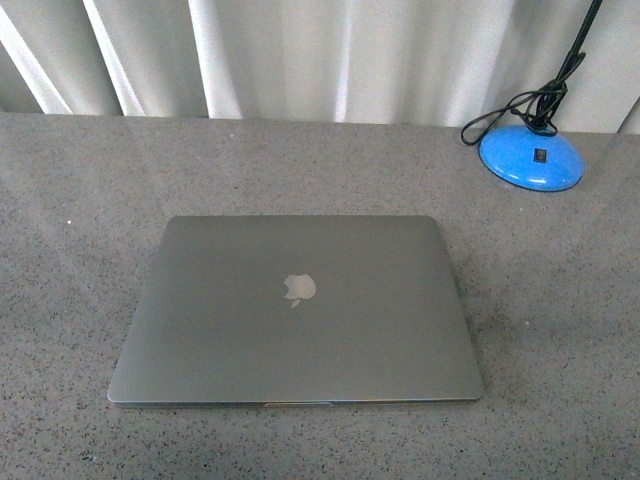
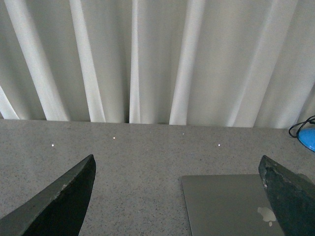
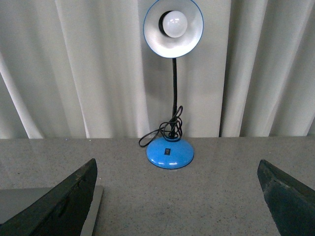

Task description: Close laptop

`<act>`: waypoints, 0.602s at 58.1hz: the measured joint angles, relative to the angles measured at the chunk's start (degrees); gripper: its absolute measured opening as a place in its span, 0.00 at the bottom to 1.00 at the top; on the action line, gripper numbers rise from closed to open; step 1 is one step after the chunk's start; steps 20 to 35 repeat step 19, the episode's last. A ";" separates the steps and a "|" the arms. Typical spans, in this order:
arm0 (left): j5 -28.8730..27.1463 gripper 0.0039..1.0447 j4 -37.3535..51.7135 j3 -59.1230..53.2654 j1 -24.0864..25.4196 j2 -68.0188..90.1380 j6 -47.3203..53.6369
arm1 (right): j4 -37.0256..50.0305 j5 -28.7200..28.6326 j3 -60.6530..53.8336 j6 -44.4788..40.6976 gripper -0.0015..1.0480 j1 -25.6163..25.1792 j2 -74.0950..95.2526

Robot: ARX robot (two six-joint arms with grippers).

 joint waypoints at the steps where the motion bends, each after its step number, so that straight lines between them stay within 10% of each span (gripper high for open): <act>1: 0.00 0.94 0.00 0.00 0.00 0.00 0.00 | 0.00 0.00 -0.02 0.00 0.90 0.00 0.00; 35: 0.00 0.94 0.00 0.00 0.00 0.00 0.00 | 0.00 0.00 -0.02 0.00 0.90 0.00 0.00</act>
